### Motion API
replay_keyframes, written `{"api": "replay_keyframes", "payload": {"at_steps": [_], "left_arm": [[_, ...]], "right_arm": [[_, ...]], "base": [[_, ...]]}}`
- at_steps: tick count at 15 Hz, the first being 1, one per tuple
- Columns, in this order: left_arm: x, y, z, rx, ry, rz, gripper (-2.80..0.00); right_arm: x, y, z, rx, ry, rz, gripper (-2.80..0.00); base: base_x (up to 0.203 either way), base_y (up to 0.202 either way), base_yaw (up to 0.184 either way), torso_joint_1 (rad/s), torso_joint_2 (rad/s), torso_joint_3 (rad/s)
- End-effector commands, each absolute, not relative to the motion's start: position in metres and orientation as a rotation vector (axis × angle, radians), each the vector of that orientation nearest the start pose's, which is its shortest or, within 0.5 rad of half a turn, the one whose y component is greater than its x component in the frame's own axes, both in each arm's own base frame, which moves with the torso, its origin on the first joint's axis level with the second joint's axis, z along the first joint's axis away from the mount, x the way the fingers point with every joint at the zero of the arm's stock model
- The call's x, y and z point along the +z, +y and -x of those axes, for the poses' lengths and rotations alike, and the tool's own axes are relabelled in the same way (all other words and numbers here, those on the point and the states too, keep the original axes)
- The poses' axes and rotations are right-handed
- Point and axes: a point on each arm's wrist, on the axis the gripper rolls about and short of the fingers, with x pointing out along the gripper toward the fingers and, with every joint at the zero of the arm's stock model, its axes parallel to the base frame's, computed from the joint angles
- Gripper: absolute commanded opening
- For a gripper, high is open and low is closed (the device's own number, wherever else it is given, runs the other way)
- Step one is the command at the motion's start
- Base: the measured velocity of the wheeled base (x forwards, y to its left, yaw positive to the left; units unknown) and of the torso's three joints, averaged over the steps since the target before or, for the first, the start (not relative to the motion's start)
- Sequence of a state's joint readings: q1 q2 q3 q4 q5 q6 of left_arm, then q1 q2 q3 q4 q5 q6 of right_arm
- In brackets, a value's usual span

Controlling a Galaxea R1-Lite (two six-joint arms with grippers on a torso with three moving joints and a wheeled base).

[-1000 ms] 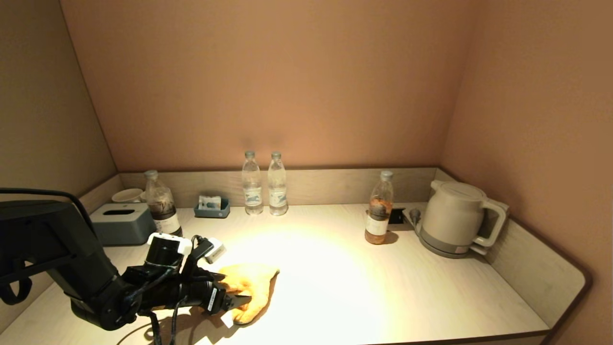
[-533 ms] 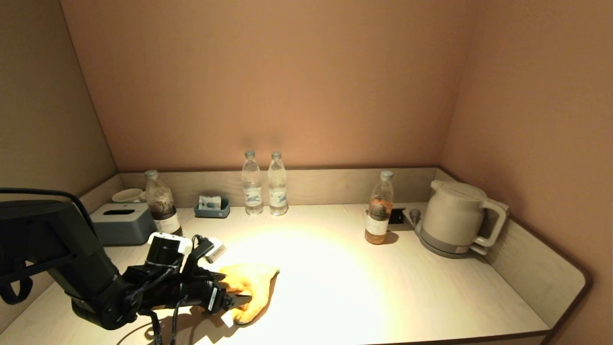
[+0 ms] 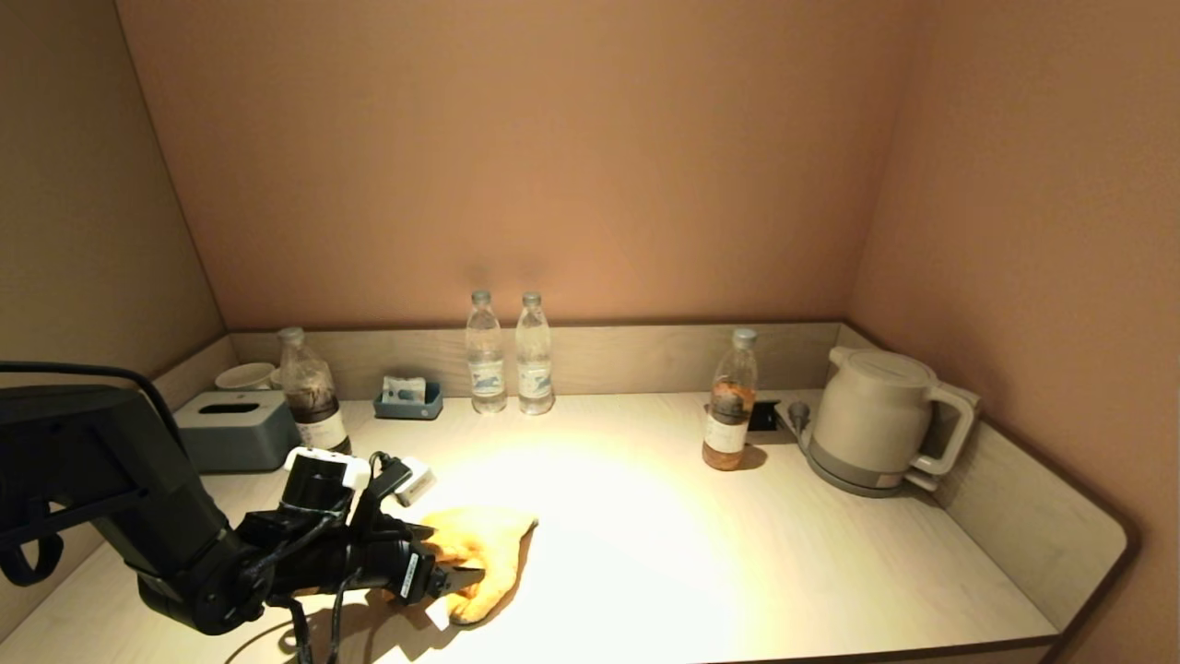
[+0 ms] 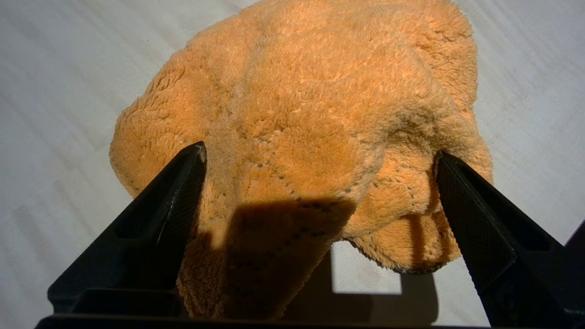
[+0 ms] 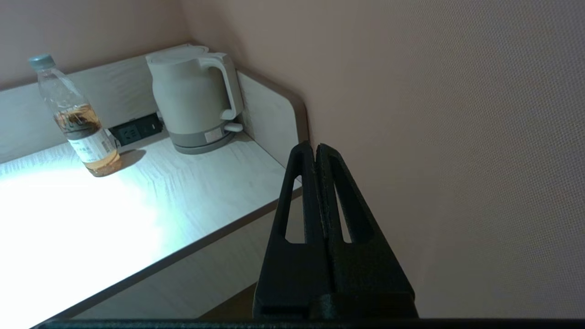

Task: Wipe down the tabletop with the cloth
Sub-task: Pick up the tablecloth

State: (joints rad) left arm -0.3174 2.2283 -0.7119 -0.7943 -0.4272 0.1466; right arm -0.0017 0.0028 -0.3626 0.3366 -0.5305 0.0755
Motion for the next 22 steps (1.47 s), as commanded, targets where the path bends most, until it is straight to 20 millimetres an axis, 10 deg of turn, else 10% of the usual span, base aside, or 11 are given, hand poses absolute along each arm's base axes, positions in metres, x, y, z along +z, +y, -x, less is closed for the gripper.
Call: {"api": "replay_keyframes", "payload": {"at_steps": [1, 6, 22], "left_arm": [[0.003, -0.117, -0.326, -0.765, 0.651, -0.091, 0.0], [0.008, -0.117, -0.326, -0.764, 0.637, -0.093, 0.0], [0.004, -0.118, -0.33, -0.75, 0.622, -0.099, 0.0]], "right_arm": [[0.132, -0.01, 0.062, -0.487, -0.025, -0.054, -2.8], [0.118, 0.004, 0.048, 0.194, -0.008, 0.052, -2.8], [0.09, 0.003, 0.031, 0.142, 0.025, 0.032, -2.8]], "base": [[0.0, 0.0, 0.0, 0.0, 0.0, 0.0], [0.0, 0.0, 0.0, 0.0, 0.0, 0.0], [0.0, 0.0, 0.0, 0.0, 0.0, 0.0]]}}
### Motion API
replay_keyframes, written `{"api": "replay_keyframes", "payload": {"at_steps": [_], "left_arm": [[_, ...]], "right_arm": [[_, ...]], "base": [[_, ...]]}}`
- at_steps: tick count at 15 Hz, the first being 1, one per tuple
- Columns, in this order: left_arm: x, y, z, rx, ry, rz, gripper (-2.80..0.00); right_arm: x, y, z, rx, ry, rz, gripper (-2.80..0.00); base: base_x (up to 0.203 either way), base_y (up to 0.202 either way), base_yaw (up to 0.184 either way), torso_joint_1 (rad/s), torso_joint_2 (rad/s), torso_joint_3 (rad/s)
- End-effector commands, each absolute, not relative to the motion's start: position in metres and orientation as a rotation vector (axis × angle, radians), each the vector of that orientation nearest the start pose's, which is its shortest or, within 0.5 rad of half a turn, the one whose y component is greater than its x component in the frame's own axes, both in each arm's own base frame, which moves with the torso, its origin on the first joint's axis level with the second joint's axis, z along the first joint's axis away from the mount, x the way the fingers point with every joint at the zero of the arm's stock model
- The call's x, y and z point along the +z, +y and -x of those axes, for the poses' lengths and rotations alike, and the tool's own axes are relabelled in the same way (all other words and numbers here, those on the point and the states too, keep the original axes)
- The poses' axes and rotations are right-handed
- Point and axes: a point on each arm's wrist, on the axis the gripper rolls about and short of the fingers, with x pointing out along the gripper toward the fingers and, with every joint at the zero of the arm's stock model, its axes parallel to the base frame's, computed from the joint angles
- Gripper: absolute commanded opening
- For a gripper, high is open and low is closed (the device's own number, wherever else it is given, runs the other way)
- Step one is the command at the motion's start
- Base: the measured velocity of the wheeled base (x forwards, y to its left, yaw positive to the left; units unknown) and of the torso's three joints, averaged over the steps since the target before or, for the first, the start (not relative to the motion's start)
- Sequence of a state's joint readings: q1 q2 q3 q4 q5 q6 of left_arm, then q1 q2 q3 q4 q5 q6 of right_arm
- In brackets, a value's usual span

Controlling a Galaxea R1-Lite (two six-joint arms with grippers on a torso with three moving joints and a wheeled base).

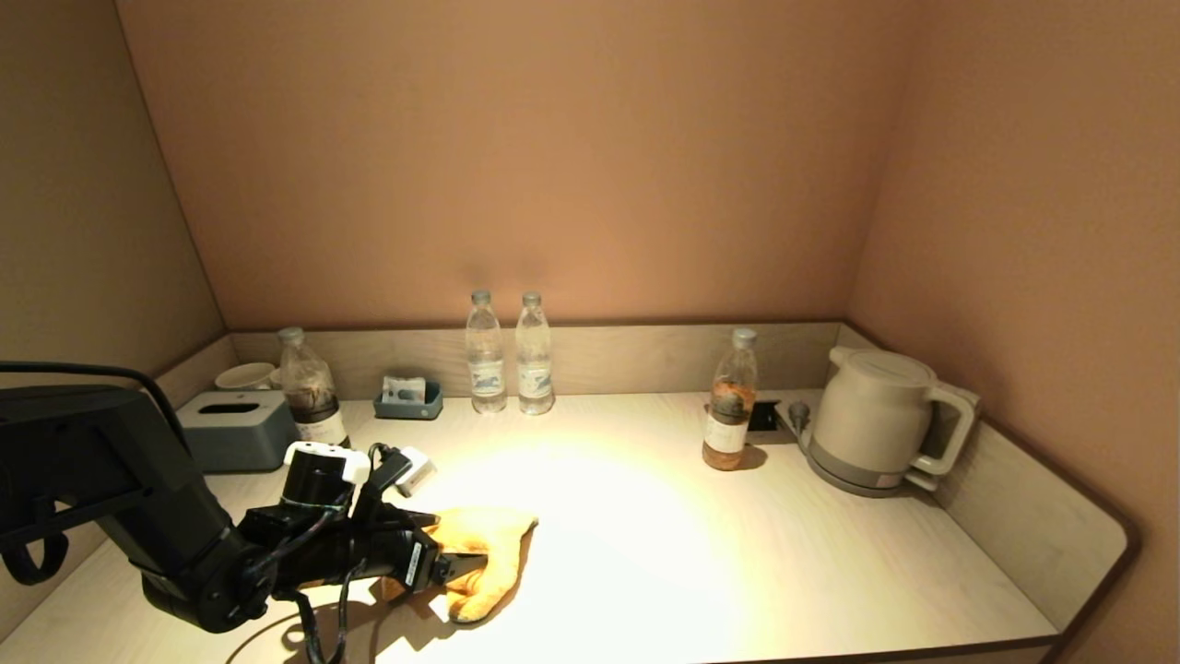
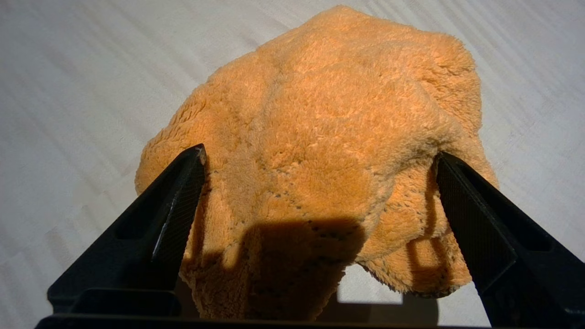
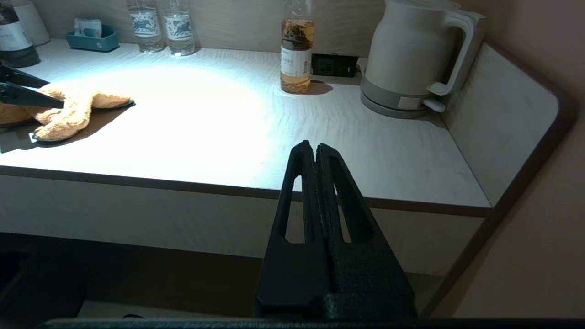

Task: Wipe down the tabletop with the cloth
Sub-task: Pick up the tablecloth

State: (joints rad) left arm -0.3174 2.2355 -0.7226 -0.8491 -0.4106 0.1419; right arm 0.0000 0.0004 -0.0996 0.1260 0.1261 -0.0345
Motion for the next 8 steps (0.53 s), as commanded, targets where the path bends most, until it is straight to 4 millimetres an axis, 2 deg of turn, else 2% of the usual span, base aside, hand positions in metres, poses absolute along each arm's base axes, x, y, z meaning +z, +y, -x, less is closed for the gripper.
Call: {"api": "replay_keyframes", "payload": {"at_steps": [1, 4, 8], "left_arm": [[0.004, -0.1179, -0.3298, -0.749, 0.622, -0.099, 0.0], [0.0, -0.1178, -0.3301, -0.74, 0.631, -0.104, 0.0], [-0.0031, -0.1176, -0.3307, -0.725, 0.639, -0.113, 0.0]], "right_arm": [[0.0896, 0.0031, 0.0314, 0.14, 0.026, 0.03, -2.8], [0.085, 0.0024, 0.0298, 0.107, 0.046, -0.038, -2.8], [0.0844, 0.0014, 0.0295, 0.062, 0.048, -0.041, -2.8]], "base": [[0.0, 0.0, 0.0, 0.0, 0.0, 0.0], [0.0, 0.0, 0.0, 0.0, 0.0, 0.0], [0.0, 0.0, 0.0, 0.0, 0.0, 0.0]]}}
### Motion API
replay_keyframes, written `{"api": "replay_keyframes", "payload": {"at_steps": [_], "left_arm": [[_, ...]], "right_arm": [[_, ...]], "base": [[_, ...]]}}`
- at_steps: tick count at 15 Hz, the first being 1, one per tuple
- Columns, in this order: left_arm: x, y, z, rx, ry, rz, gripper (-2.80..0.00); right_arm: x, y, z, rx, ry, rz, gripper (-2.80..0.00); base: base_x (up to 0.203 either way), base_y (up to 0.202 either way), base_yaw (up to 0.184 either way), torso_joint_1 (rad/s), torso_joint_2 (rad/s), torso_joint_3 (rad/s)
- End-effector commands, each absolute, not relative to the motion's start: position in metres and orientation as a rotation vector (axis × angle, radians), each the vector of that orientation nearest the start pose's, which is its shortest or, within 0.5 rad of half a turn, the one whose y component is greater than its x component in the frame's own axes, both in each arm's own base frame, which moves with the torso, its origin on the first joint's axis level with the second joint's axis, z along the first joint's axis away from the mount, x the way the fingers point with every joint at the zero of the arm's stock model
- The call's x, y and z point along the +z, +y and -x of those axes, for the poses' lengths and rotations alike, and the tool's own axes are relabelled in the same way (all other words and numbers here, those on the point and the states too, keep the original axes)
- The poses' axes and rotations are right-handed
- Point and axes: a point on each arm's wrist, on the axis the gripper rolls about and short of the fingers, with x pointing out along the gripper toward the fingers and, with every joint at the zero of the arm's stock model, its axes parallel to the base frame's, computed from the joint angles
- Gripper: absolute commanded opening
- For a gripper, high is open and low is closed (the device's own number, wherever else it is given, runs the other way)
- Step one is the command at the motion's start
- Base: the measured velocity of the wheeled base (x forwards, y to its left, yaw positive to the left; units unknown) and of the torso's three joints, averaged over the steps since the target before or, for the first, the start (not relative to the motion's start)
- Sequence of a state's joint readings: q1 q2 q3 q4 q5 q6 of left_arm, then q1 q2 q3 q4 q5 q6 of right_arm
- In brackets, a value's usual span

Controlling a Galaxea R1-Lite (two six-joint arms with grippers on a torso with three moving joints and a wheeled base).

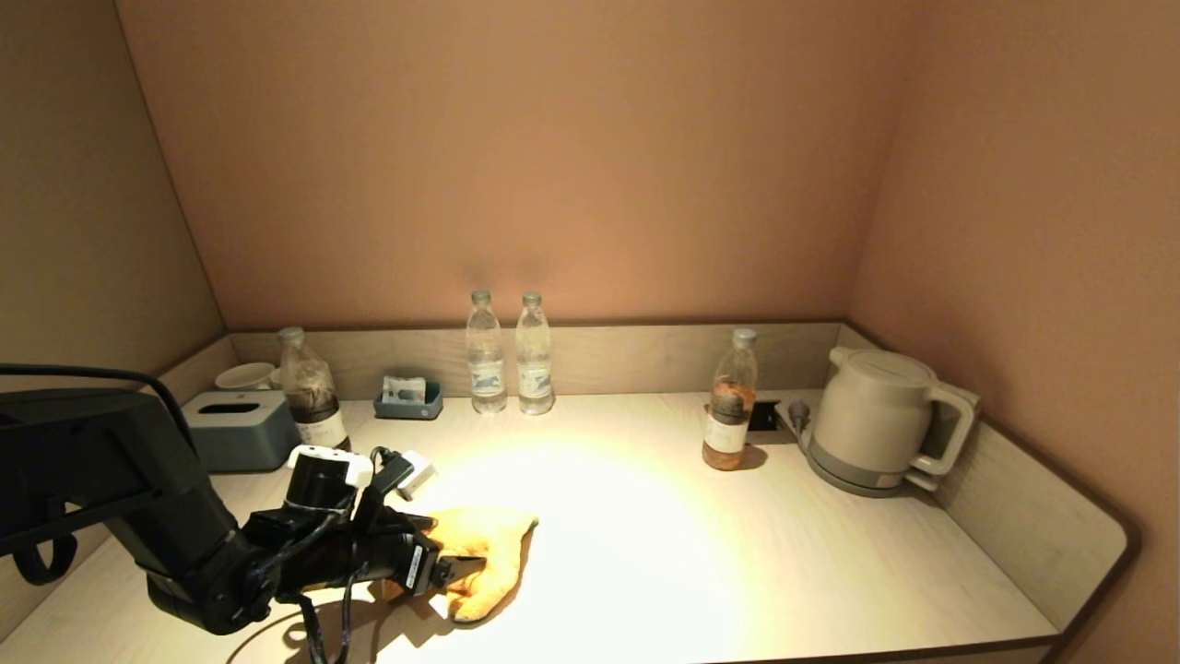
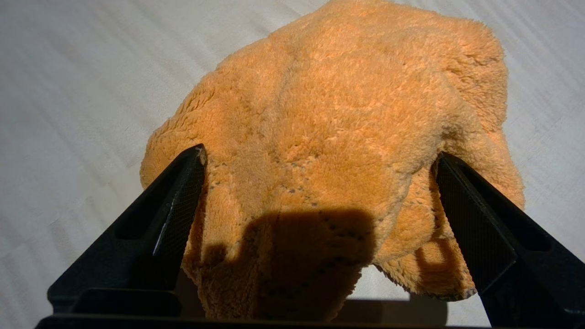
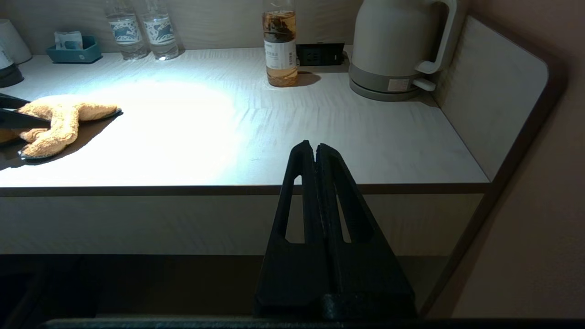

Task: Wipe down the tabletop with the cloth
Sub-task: Pick up the tablecloth

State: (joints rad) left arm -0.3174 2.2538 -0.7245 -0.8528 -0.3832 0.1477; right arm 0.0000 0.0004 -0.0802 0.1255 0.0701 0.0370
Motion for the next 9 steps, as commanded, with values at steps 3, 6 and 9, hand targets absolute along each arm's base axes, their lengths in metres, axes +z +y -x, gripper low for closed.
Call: {"api": "replay_keyframes", "payload": {"at_steps": [3, 6, 9], "left_arm": [[-0.0037, -0.1177, -0.3312, -0.724, 0.64, -0.114, -1.94], [-0.0051, -0.1177, -0.3311, -0.724, 0.642, -0.116, -2.8], [-0.0044, -0.1176, -0.331, -0.724, 0.641, -0.116, -2.8]], "right_arm": [[0.0843, 0.0014, 0.0295, 0.061, 0.049, -0.044, -2.8], [0.0843, 0.0014, 0.0295, 0.062, 0.049, -0.047, -2.8], [0.0843, 0.0014, 0.0295, 0.062, 0.049, -0.049, -2.8]], "base": [[0.0, 0.0, 0.0, 0.0, 0.0, 0.0], [0.0, 0.0, 0.0, 0.0, 0.0, 0.0], [0.0, 0.0, 0.0, 0.0, 0.0, 0.0]]}}
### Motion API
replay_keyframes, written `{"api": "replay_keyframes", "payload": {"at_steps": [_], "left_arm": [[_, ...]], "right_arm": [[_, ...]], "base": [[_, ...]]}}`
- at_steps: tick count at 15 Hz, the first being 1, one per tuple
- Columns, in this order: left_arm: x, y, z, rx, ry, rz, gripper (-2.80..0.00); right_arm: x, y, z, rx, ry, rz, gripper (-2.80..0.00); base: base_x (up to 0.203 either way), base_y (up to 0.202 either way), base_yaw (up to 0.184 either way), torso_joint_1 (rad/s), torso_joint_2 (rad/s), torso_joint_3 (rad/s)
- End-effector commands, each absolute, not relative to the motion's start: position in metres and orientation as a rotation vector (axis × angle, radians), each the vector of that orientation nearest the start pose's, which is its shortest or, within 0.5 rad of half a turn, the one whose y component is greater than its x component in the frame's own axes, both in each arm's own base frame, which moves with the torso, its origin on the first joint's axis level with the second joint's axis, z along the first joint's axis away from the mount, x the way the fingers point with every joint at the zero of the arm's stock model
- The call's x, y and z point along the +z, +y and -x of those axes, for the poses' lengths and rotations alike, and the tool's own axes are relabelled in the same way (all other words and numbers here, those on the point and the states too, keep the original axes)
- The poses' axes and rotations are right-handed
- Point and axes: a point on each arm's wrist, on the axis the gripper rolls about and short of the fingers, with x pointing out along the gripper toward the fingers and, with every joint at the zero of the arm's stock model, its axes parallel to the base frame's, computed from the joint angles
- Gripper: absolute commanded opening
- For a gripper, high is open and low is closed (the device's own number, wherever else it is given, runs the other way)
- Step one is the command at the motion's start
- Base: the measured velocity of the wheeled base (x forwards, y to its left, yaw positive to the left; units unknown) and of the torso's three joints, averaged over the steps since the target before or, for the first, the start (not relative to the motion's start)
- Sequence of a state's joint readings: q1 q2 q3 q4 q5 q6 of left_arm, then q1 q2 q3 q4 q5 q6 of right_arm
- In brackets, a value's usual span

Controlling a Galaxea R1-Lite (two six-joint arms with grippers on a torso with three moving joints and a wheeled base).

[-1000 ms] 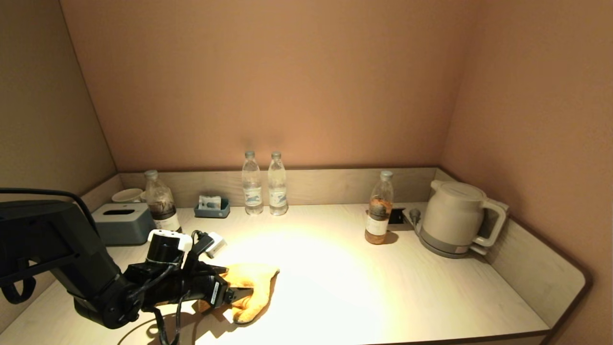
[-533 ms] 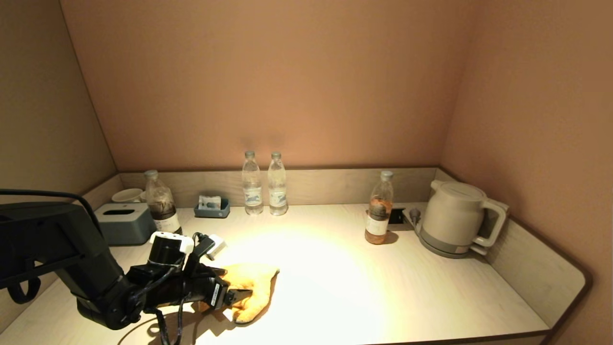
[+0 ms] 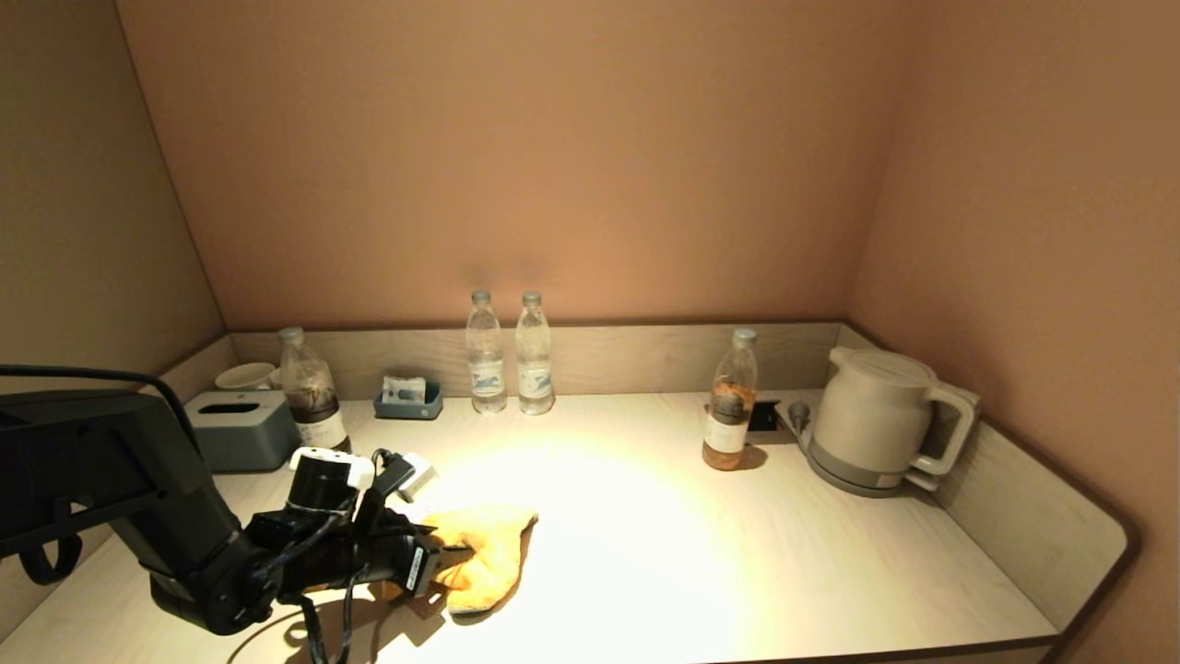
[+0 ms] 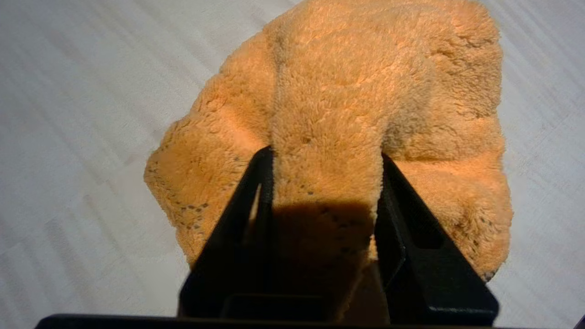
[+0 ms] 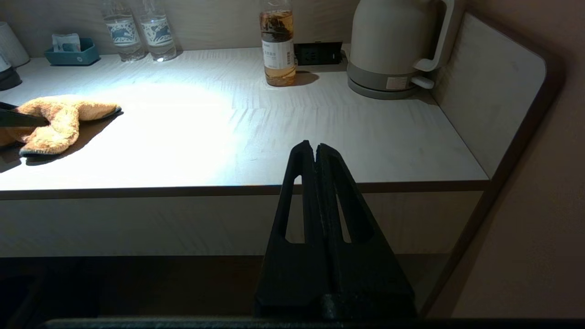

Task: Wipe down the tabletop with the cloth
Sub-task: Pick up the tablecloth

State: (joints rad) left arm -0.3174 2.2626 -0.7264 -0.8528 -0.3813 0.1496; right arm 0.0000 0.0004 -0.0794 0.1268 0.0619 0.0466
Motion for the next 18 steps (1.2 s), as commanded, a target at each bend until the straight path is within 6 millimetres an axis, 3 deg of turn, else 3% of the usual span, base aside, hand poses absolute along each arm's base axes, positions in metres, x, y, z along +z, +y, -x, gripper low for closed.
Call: {"api": "replay_keyframes", "payload": {"at_steps": [1, 11, 14, 18], "left_arm": [[-0.005, -0.118, -0.331, -0.724, 0.642, -0.116, -2.8], [0.006, -0.117, -0.329, -0.722, 0.593, -0.117, -2.8], [0.033, -0.115, -0.324, -0.718, 0.525, -0.117, -2.8], [0.04, -0.115, -0.322, -0.717, 0.507, -0.118, -2.8]], "right_arm": [[0.084, 0.001, 0.03, 0.06, 0.047, -0.049, -2.8], [0.084, 0.001, 0.029, 0.057, 0.051, -0.053, -2.8], [0.084, 0.001, 0.029, 0.055, 0.051, -0.054, -2.8], [0.083, 0.001, 0.029, 0.058, 0.052, -0.049, -2.8]], "base": [[0.0, 0.0, 0.0, 0.0, 0.0, 0.0], [0.0, 0.0, 0.0, 0.0, 0.0, 0.0], [0.0, 0.0, 0.0, 0.0, 0.0, 0.0], [0.0, 0.0, 0.0, 0.0, 0.0, 0.0]]}}
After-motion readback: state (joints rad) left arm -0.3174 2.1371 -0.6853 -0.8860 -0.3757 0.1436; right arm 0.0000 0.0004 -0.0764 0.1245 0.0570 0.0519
